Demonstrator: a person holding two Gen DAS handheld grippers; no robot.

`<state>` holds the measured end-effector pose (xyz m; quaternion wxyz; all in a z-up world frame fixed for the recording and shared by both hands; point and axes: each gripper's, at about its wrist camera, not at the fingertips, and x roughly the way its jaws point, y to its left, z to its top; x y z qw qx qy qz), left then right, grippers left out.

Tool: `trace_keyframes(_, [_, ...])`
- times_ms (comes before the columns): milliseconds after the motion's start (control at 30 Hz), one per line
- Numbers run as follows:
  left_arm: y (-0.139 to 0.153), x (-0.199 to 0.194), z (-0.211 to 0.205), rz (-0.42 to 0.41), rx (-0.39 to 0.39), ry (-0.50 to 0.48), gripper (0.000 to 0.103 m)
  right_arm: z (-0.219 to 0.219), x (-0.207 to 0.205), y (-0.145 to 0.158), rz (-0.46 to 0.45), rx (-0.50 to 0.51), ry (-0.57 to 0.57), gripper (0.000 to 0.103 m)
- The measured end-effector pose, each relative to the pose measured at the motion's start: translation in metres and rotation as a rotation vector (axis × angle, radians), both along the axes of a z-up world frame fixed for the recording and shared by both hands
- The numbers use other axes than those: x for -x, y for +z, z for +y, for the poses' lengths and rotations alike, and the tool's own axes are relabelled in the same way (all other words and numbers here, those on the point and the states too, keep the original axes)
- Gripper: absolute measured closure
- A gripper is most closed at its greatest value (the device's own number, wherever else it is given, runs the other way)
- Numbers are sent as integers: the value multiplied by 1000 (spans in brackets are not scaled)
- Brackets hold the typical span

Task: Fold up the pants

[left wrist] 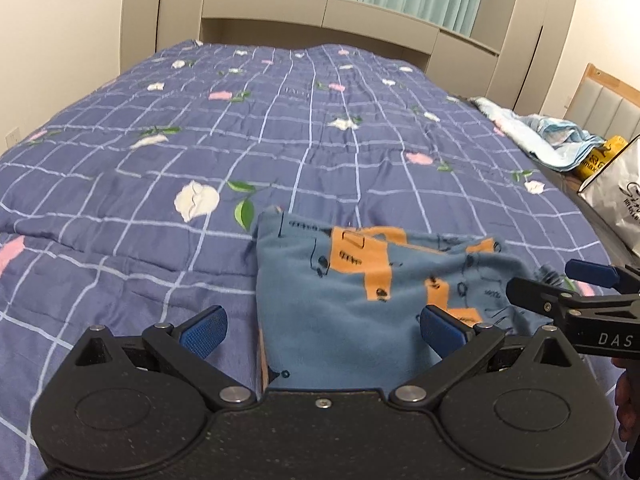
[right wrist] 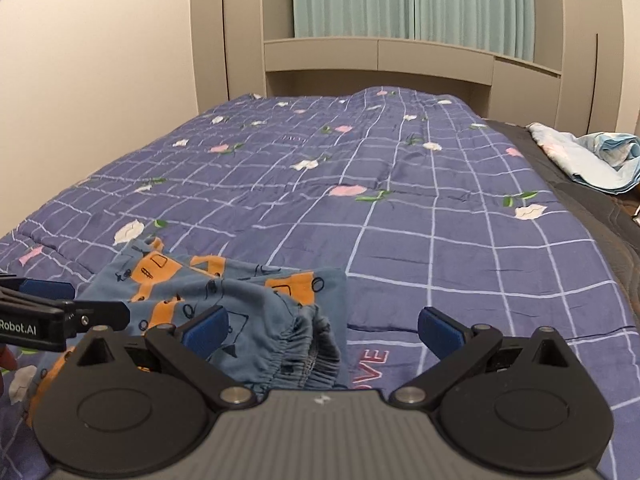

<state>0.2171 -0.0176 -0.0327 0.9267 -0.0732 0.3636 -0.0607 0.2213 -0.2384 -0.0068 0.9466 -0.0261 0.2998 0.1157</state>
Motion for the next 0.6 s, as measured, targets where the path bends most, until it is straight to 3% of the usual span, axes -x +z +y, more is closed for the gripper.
trace_keyframes(300, [-14,-4,4,46,20,3,1,0,-14,-19,54,10,15,0])
trace_keyframes(600, [-15,-5,3,56,17,5,0,-11,-18,-32,90,-66,29,0])
